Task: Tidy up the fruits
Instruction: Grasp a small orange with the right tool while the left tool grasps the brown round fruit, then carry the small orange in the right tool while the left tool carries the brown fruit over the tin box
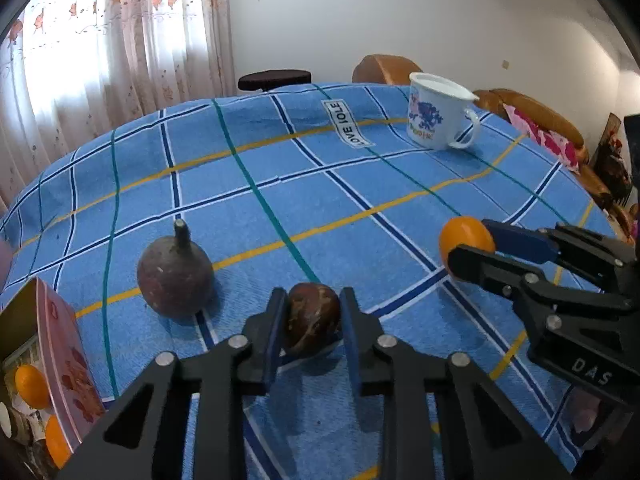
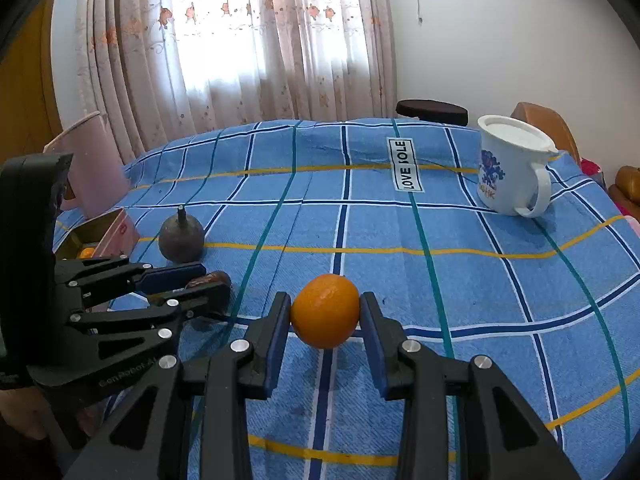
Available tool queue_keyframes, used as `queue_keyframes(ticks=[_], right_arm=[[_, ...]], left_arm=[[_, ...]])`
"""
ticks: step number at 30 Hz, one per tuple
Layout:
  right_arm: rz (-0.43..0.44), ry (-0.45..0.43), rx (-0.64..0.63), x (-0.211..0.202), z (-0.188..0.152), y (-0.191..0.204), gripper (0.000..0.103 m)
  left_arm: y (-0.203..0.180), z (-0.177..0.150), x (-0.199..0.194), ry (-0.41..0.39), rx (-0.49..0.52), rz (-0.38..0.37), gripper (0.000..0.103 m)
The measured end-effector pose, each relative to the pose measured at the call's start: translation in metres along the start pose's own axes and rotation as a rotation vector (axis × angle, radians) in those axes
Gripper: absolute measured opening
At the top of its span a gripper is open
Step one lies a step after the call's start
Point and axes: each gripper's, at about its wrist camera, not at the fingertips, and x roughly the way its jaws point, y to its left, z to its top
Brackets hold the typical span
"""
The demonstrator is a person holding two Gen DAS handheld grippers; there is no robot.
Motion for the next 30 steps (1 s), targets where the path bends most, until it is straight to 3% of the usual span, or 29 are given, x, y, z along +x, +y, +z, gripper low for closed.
queue_keyframes(ticks=[13,30], right_arm=[[0.012,-0.041,-0.01,-0.008,-0.001,0.002,0.037],[0.044,-0.131,-0.044,-0.027,-0.004,0.009,0.037]], left_arm=[[0.008,-0.006,-0.02,-0.081,-0.063,-0.081,0.025],[0.006,-0.011,-0.043,-0.205,-0.065,-0.03,0.025]])
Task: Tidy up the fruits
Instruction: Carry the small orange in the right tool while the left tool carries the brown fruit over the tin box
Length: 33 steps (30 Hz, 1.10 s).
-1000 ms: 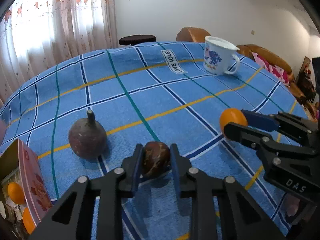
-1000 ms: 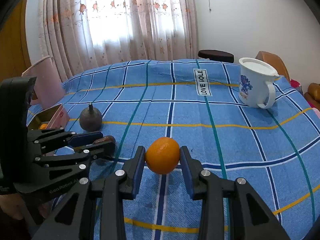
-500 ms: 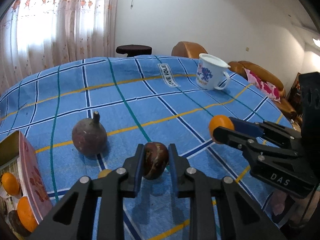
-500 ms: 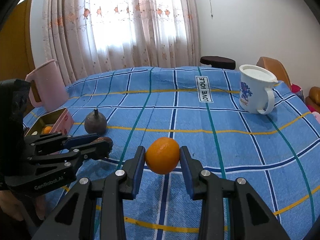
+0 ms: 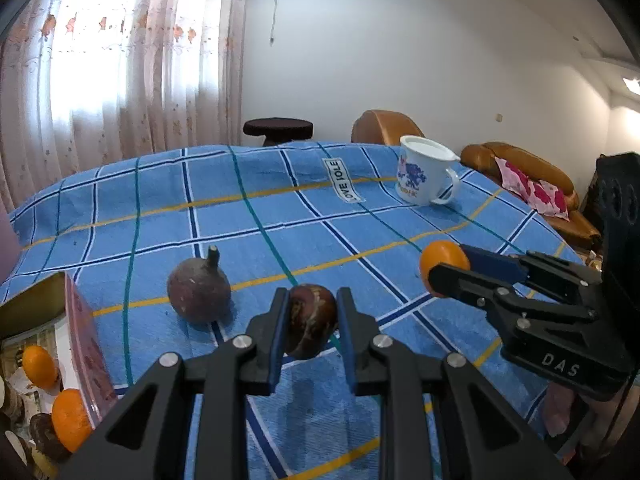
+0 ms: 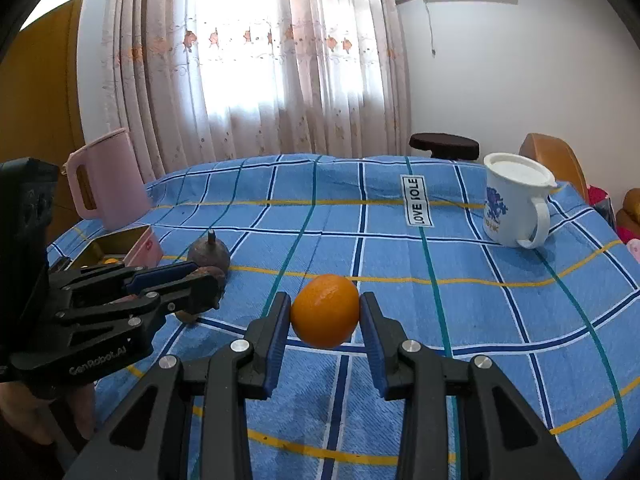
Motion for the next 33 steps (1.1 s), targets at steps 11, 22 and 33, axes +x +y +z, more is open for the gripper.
queue_keyframes(ticks=[11,22,33], right_arm=[[0.003,-0.047,-0.02,-0.009,-0.001,0.003,0.037],[0.005,-0.088,-0.034,-0.017,-0.002,0.006,0.037],[-0.003,-0.138,-0.052,-0.026,-0.003,0.011,0.037]], left_arm=[[-0.003,-0.003,-0.011,-0.043,0.01,0.01,0.025],[-0.005,-0.004,-0.021,-0.092,0.019,0.022,0.025],[-0.006,-0.006,-0.03,-0.127,0.017,0.023,0.025]])
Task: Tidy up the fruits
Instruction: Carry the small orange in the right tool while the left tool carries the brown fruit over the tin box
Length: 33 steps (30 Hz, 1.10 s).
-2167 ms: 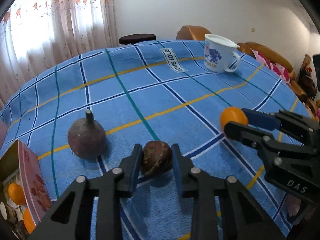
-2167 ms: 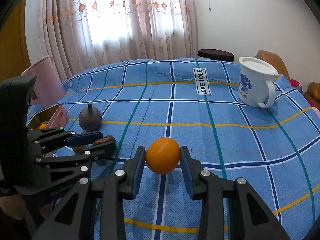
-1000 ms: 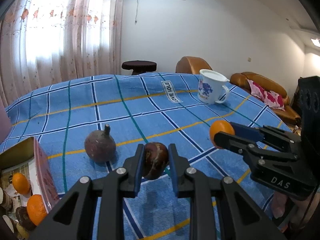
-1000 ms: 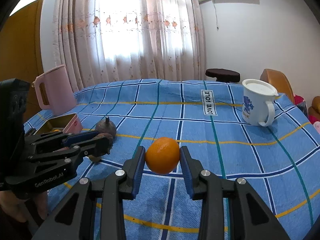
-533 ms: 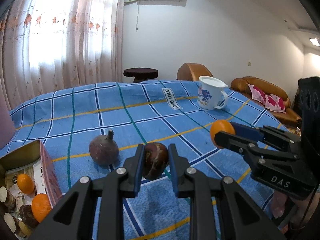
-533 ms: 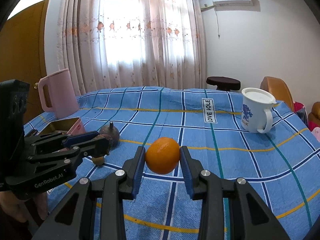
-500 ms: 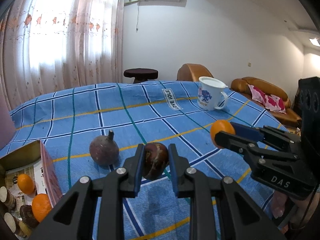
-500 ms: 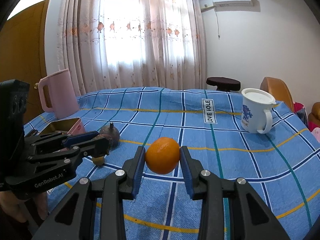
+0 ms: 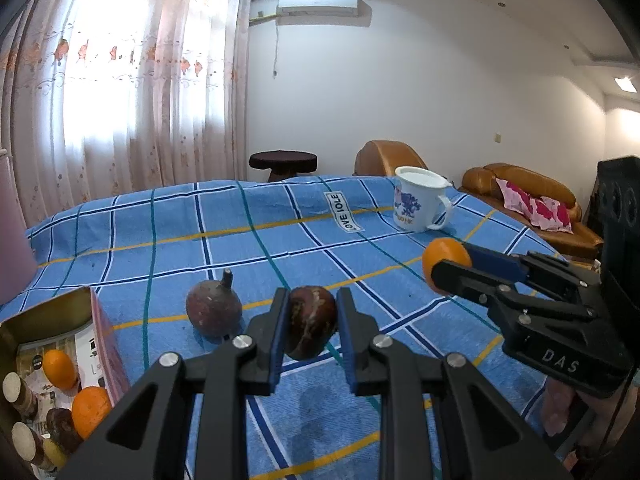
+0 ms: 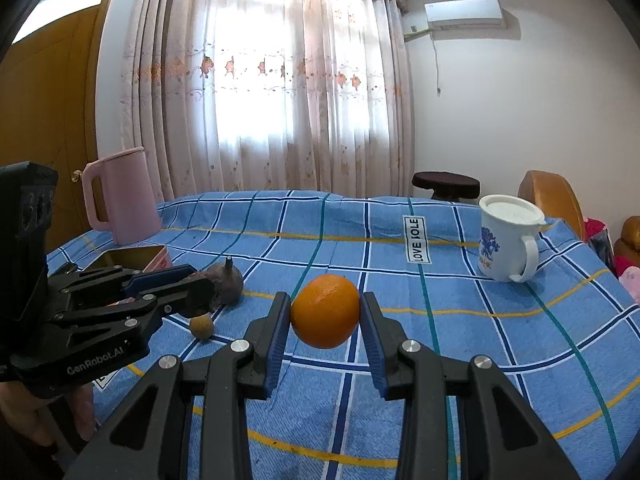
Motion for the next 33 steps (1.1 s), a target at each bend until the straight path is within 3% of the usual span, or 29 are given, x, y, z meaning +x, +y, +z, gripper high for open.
queue_keyframes(ticks=[8,11,18,23,25,33], right_arm=[[0.009,-0.002,-0.017,0.0,0.0,0.006,0.037],[0.01,0.001,-0.02,0.001,0.0,0.007,0.037],[0.009,-0.003,0.002,-0.001,-0.001,0.004,0.037],[0.017,-0.008,0.017,-0.006,-0.002,0.0,0.037],[0.021,-0.015,0.026,-0.008,-0.002,-0.002,0.037],[0.036,-0.026,0.029,-0.01,-0.003,-0.003,0.037]], left_arm=[[0.002,-0.002,-0.004,-0.007,-0.003,-0.007,0.024],[0.007,-0.002,-0.005,-0.005,-0.017,-0.01,0.02],[0.021,-0.006,-0.003,0.054,-0.049,-0.059,0.02],[0.007,-0.008,0.013,0.141,-0.011,-0.097,0.051],[-0.005,-0.009,0.022,0.189,0.034,-0.102,0.051],[-0.014,-0.015,0.056,0.354,0.052,-0.108,0.051]])
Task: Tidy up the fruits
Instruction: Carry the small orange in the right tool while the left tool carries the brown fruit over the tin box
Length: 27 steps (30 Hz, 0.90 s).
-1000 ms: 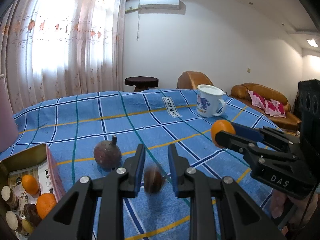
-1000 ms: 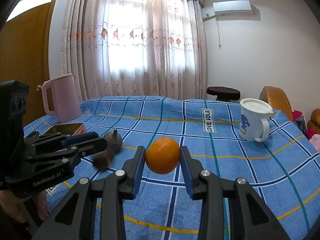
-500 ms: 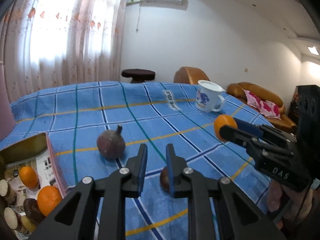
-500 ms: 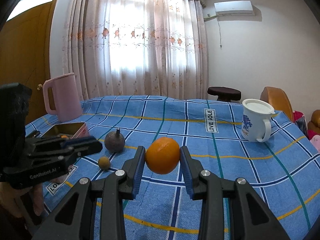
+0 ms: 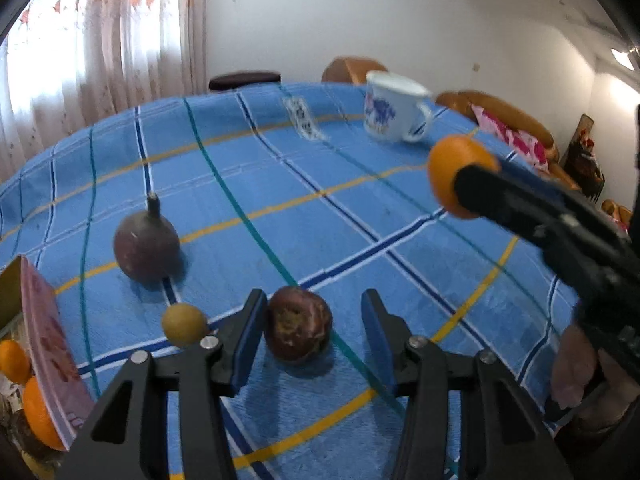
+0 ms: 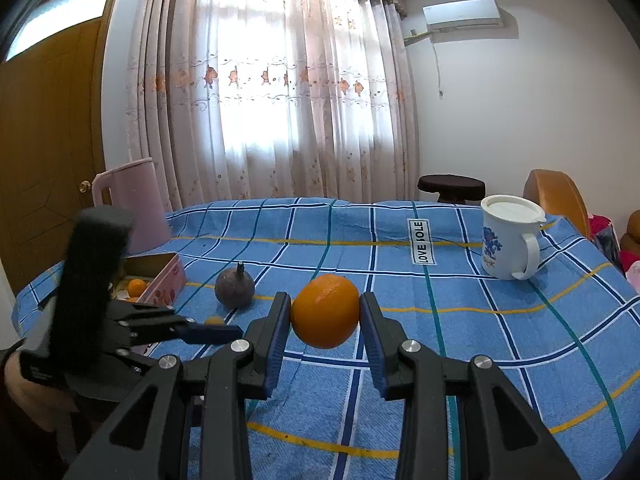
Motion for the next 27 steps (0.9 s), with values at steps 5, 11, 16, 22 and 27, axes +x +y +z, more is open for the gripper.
queue_keyframes(ticks=[5,11,16,22,27], right_arm=[[0.009,0.007,0.007,0.002,0.0,-0.003,0.037],[0.007,0.01,-0.009,0.002,0.001,0.0,0.037],[0.019,0.01,-0.018,0.003,0.001,0.007,0.037],[0.078,0.016,-0.033,0.01,0.006,0.029,0.037],[0.135,0.02,-0.064,0.019,0.017,0.055,0.037]], left_arm=[[-0.002,0.003,0.011,0.036,0.02,0.04,0.046],[0.004,0.001,0.001,0.0,0.006,0.026,0.034],[0.015,-0.005,-0.022,-0.073,-0.033,-0.007,0.034],[0.039,-0.012,-0.063,-0.16,-0.097,0.002,0.034],[0.07,-0.019,-0.098,-0.237,-0.159,0.055,0.034]])
